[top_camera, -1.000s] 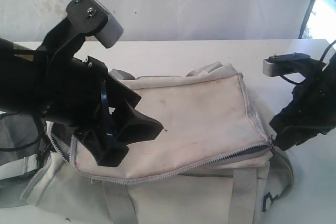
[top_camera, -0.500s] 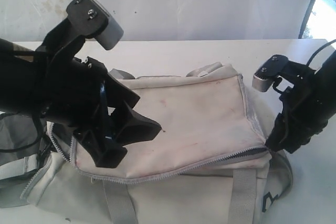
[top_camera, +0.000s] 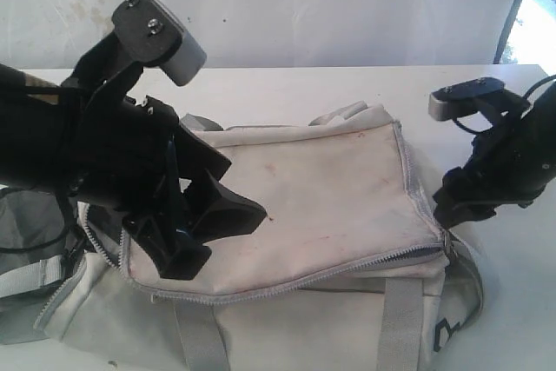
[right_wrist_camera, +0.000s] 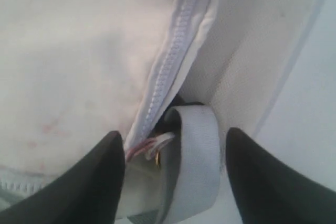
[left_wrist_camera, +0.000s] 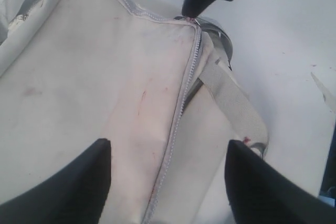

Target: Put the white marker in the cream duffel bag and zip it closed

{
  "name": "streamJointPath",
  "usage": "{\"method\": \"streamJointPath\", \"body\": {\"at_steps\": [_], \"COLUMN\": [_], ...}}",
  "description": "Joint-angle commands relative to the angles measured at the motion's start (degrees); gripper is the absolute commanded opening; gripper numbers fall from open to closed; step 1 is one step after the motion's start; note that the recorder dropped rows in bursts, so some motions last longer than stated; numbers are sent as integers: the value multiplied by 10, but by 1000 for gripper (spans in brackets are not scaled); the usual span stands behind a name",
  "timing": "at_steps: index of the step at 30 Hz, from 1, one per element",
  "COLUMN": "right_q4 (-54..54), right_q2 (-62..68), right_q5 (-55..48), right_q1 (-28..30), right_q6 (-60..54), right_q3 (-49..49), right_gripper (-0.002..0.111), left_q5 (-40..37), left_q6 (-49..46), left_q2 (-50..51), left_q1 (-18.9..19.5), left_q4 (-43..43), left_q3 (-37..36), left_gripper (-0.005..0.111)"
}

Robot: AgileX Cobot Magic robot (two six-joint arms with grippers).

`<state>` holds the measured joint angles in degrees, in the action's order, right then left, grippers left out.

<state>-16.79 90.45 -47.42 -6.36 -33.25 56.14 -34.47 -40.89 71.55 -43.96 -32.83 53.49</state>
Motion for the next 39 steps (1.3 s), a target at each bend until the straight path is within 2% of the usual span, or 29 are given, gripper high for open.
{"method": "streamJointPath", "body": {"at_steps": [1,8,12,13,15,19,20,21,25,27,33,34,36,37,39], "right_q4": [-11,-42,-51,-56,-62,-79,-89,-89,-92,-95,-122,-123,-144,-159,-175], "right_q2": [-3,18,34,39,51,62,63,63,64,68,99,103,108,111,116], "right_q5": [19,-17,73,81,89,82,76,76,93,122,144,147,163,171,183], "right_q1": [2,2,2,2,2,2,2,2,2,2,2,2,2,2,2], "right_q6": [118,98,181,179,157,150,150,144,114,114,110,108,97,87,80], "right_q3": [-2,12,24,24,24,24,24,24,24,24,24,24,24,24,24], "right_gripper": [54,54,54,54,54,54,54,54,54,54,54,54,54,54,47], "left_q5": [4,10,38,45,62,89,72,51,0,-11,52,56,72,79,79], "left_q6": [3,-28,-27,-16,76,273,340,349,351,351,356,357,366,367,369], "left_q2": [23,48,54,54,54,54,55,58,80,105,189,198,218,226,234], "left_q1": [-2,-2,-1,0,10,61,101,141,231,253,255,255,255,255,255], "left_q4": [-19,-61,-52,-41,8,141,172,199,233,232,230,230,227,227,227], "left_q3": [-1,-1,-1,-1,-1,-1,5,13,26,26,26,26,26,31,44], "left_gripper": [67,67,67,67,67,72,77,80,87,88,87,86,73,60,47]}}
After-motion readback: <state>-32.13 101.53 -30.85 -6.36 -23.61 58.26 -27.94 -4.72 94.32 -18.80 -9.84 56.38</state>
